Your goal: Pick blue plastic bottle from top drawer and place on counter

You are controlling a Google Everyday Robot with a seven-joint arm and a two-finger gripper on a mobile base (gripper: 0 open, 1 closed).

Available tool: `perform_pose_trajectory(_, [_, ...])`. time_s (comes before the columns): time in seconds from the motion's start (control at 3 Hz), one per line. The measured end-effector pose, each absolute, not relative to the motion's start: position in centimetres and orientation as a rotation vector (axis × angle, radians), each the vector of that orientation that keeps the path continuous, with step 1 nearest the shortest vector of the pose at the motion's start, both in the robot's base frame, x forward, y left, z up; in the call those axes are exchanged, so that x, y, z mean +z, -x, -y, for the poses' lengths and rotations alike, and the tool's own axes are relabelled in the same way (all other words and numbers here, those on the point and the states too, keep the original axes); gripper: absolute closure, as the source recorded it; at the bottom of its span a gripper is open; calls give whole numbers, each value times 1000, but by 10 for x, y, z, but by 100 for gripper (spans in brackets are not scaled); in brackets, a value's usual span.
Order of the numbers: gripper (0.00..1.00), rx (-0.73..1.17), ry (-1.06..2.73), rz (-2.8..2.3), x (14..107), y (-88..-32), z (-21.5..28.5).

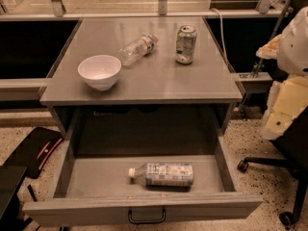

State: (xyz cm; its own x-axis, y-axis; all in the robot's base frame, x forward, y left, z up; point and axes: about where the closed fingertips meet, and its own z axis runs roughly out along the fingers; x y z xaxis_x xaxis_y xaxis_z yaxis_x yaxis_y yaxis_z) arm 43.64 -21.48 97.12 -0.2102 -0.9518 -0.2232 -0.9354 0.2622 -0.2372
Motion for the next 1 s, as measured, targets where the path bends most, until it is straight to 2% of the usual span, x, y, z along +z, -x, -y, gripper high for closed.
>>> perform_pose_trajectory(0.33, [0,0,1781,-2183,950,-431,207])
perform_pose_trajectory(0.67, [0,223,1837,-2094,880,-420,191])
perform_pose_trajectory(1.0, [0,535,1817,-1974,797,-395,170])
